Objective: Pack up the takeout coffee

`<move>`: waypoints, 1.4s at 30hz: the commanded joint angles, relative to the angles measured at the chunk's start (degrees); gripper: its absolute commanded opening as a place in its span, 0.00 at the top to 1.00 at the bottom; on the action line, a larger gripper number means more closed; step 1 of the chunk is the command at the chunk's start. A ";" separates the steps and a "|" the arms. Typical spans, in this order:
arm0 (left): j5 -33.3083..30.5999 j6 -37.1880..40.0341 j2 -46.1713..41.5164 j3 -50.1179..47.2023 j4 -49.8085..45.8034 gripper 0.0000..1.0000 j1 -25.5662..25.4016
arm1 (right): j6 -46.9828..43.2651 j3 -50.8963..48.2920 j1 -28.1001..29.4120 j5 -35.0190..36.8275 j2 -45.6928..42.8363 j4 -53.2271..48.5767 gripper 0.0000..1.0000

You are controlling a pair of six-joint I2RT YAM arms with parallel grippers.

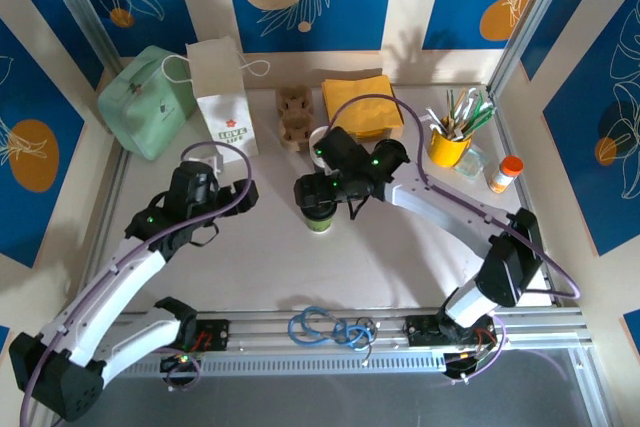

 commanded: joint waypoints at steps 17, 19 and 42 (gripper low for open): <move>-5.00 -0.94 0.55 -1.43 -3.36 0.14 0.56 | -1.31 10.97 2.64 4.95 12.10 -11.82 0.07; -4.70 -1.07 0.77 -1.36 -3.28 0.14 0.56 | -1.48 11.40 2.55 4.62 12.44 -11.82 0.08; -4.51 -1.47 1.42 -1.65 -3.19 0.14 0.73 | -2.22 14.65 2.63 6.40 17.43 -13.79 0.21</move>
